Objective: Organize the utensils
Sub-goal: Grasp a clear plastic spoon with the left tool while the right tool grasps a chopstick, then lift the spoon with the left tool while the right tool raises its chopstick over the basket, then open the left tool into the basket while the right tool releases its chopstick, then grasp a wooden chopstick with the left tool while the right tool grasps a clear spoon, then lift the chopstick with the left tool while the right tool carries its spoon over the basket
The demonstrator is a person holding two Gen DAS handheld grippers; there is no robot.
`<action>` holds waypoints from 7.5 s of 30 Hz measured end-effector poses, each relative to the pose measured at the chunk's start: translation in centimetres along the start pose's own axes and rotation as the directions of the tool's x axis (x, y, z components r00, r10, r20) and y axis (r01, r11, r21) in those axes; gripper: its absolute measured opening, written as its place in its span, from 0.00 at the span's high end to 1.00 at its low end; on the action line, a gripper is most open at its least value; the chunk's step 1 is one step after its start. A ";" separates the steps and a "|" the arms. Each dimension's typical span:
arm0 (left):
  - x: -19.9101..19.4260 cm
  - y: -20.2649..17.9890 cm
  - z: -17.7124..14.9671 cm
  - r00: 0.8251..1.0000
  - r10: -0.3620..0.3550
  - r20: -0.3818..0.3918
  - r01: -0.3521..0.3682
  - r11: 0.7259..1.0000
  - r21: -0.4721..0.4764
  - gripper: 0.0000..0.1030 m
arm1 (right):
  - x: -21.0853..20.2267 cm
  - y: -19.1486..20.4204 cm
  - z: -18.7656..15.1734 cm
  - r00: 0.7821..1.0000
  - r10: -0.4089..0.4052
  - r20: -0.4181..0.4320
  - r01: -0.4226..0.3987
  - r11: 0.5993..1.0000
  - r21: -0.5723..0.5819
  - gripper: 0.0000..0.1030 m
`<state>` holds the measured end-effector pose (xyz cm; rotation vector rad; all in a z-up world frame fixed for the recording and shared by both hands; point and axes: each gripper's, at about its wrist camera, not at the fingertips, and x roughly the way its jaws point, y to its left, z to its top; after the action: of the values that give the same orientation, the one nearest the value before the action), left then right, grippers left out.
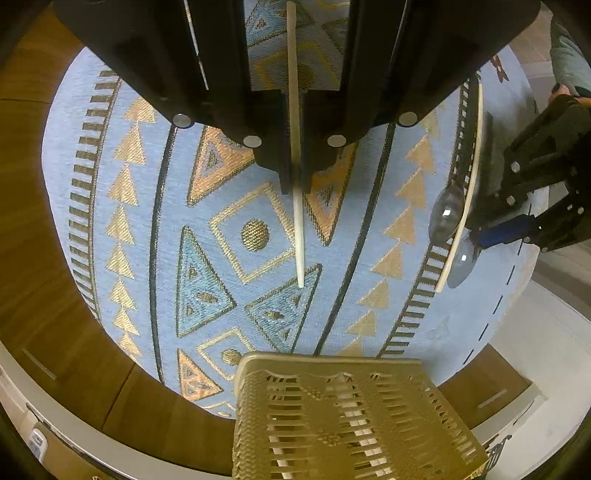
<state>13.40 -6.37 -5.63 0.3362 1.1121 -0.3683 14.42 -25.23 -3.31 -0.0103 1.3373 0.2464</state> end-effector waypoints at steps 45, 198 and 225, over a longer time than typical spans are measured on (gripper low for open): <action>-14.4 4.6 4.0 0.736 -0.150 0.660 0.297 0.948 -0.115 0.91 | -13.8 0.9 -1.3 0.669 0.424 0.610 -0.370 0.902 -0.220 0.97; 1.2 -2.0 2.9 0.987 -0.036 0.156 0.039 0.999 -0.018 0.97 | -2.6 2.9 -11.2 0.946 -0.146 0.290 0.091 0.977 0.194 0.90; -0.7 2.0 2.1 0.949 -0.231 0.213 0.255 0.963 -0.091 0.97 | -0.2 1.8 -1.2 0.995 -0.098 0.032 0.094 0.990 0.105 0.71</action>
<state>15.73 -5.41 -3.96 0.0542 0.9732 -0.5415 12.93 -23.66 -3.15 0.0168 1.3073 0.0956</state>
